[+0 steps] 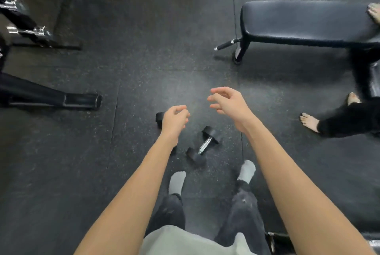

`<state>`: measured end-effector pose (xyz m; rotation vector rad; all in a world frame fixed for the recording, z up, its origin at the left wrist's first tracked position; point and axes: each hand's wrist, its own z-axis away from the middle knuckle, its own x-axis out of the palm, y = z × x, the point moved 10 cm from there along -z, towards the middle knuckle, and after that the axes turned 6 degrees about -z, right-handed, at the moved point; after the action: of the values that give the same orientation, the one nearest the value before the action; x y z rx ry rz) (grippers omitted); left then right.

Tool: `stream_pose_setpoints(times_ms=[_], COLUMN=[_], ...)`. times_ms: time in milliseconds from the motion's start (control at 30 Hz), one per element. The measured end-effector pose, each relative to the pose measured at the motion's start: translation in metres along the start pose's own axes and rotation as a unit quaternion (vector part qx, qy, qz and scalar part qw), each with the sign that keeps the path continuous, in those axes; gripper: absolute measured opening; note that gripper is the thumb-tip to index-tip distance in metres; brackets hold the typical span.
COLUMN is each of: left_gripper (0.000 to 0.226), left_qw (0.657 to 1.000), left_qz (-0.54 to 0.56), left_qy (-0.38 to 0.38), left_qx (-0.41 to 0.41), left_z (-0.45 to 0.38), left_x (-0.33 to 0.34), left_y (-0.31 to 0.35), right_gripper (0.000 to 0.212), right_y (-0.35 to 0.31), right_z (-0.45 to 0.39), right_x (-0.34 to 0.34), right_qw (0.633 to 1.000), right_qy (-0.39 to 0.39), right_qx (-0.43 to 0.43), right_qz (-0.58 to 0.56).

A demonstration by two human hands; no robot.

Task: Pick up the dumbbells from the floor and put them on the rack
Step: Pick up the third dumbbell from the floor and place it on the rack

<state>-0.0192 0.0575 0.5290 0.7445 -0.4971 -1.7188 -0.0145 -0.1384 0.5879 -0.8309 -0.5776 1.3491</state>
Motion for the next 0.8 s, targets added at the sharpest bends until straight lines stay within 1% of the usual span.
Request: stream_pose_setpoints(times_ms=[133, 200, 300, 433, 500, 600, 667, 733, 800], left_gripper=[0.016, 0.015, 0.037, 0.048, 0.051, 0.046, 0.042, 0.052, 0.069], left_qw=[0.991, 0.983, 0.966, 0.935, 0.921, 0.911, 0.914, 0.919, 0.914], left_qz=[0.060, 0.090, 0.118, 0.155, 0.160, 0.155, 0.129, 0.094, 0.077], left_qy=[0.094, 0.117, 0.170, 0.240, 0.268, 0.290, 0.294, 0.290, 0.291], left_qx=[-0.076, -0.108, -0.158, -0.208, -0.232, -0.251, -0.249, -0.249, -0.272], left_z=[-0.034, -0.056, -0.085, -0.121, -0.141, -0.175, -0.202, -0.229, -0.253], left_x=[0.029, 0.057, 0.087, 0.115, 0.131, 0.153, 0.164, 0.175, 0.185], left_y=[-0.064, -0.103, -0.170, -0.268, -0.319, -0.381, -0.413, -0.438, -0.464], right_gripper=[0.027, 0.031, 0.037, 0.048, 0.048, 0.049, 0.053, 0.059, 0.068], right_y=[0.061, 0.103, 0.162, 0.271, 0.322, 0.386, 0.421, 0.443, 0.461], right_z=[-0.065, -0.098, -0.145, -0.202, -0.229, -0.266, -0.288, -0.314, -0.345], right_x=[-0.004, -0.006, 0.000, 0.004, 0.002, 0.005, 0.014, 0.019, 0.018], right_qw=[0.993, 0.985, 0.974, 0.954, 0.943, 0.922, 0.900, 0.873, 0.849], right_qy=[-0.078, -0.108, -0.140, -0.165, -0.160, -0.168, -0.189, -0.182, -0.143], right_qx=[0.047, 0.069, 0.065, 0.104, 0.109, 0.086, 0.055, -0.007, -0.044], right_qz=[0.077, 0.118, 0.167, 0.230, 0.270, 0.337, 0.389, 0.451, 0.506])
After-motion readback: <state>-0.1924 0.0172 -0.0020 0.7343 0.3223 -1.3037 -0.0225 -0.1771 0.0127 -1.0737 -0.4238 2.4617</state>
